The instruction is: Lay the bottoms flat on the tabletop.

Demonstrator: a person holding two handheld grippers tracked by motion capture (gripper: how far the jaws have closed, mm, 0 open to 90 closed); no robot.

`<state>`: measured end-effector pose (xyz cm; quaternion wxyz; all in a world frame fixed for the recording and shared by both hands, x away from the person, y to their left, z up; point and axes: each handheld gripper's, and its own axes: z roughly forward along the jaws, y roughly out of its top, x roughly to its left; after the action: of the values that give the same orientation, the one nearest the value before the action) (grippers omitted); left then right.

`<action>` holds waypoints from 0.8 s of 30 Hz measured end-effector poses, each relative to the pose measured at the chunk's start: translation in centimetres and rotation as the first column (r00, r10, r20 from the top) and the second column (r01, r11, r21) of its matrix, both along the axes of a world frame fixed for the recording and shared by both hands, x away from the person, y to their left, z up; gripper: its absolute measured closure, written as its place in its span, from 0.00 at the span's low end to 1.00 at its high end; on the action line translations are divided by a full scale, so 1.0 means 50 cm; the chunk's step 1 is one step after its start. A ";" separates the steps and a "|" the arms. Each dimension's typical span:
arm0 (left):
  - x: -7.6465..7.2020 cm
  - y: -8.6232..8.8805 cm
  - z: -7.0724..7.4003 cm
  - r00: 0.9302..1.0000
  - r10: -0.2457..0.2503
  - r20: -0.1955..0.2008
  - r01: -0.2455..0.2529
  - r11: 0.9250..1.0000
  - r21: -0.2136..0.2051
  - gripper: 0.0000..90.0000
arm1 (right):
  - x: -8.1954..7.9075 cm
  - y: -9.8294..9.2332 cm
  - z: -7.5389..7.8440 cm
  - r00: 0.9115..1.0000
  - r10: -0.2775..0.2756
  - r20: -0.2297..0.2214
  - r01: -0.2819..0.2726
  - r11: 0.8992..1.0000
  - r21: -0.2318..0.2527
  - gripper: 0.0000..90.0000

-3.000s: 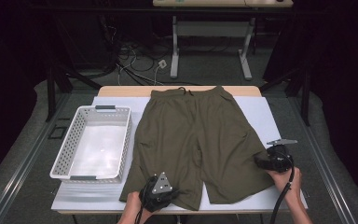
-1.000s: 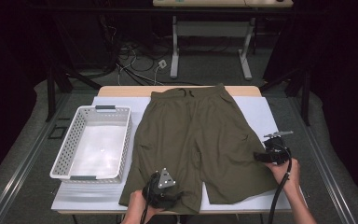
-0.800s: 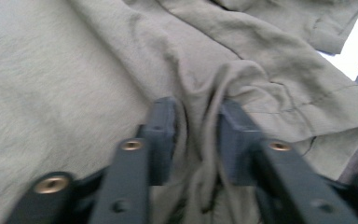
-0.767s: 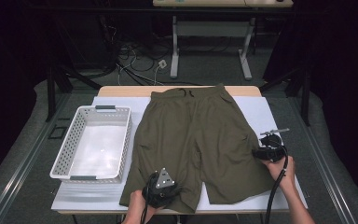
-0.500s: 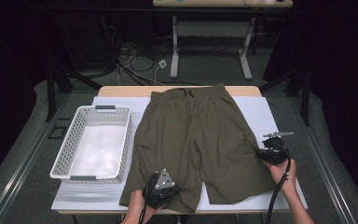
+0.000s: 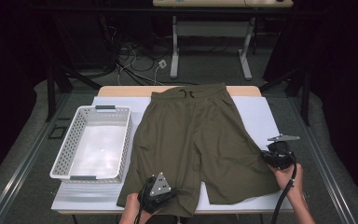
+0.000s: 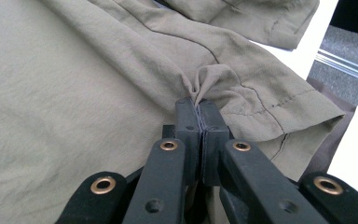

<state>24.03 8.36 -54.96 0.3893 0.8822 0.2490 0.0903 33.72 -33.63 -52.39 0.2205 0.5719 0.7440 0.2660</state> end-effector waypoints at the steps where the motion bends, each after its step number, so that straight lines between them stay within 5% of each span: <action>1: -0.001 0.001 0.000 1.000 -0.004 0.006 0.004 1.000 0.001 0.98 | -0.003 0.000 0.002 1.000 -0.005 0.010 0.005 1.000 -0.009 1.00; 14: -0.009 0.001 -0.001 0.999 -0.035 -0.006 0.035 0.999 0.017 0.97 | -0.042 -0.006 0.032 0.998 -0.029 0.063 0.032 0.998 -0.045 1.00; 17: -0.003 -0.004 -0.005 1.000 -0.029 -0.012 0.029 0.999 0.025 0.95 | -0.033 -0.008 0.019 0.999 -0.025 0.028 0.026 0.999 -0.043 0.99; 19: 0.003 -0.010 -0.007 1.000 -0.020 -0.019 0.020 0.999 0.032 0.84 | -0.023 -0.007 -0.002 1.000 -0.015 0.007 0.015 0.999 -0.044 0.95; 21: 0.009 -0.018 -0.008 1.000 0.008 -0.014 -0.007 0.999 0.049 0.66 | -0.014 -0.009 -0.017 1.000 -0.017 0.001 0.017 0.999 -0.049 0.79; 24: 0.016 -0.026 -0.011 0.999 0.033 -0.006 -0.032 0.998 0.059 0.54 | 0.004 -0.011 -0.034 1.000 -0.025 -0.009 0.025 0.999 -0.028 0.62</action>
<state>24.84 7.05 -55.53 0.3607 0.8894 0.2619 0.1008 33.90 -34.18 -54.08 0.2282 0.5794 0.7415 0.2499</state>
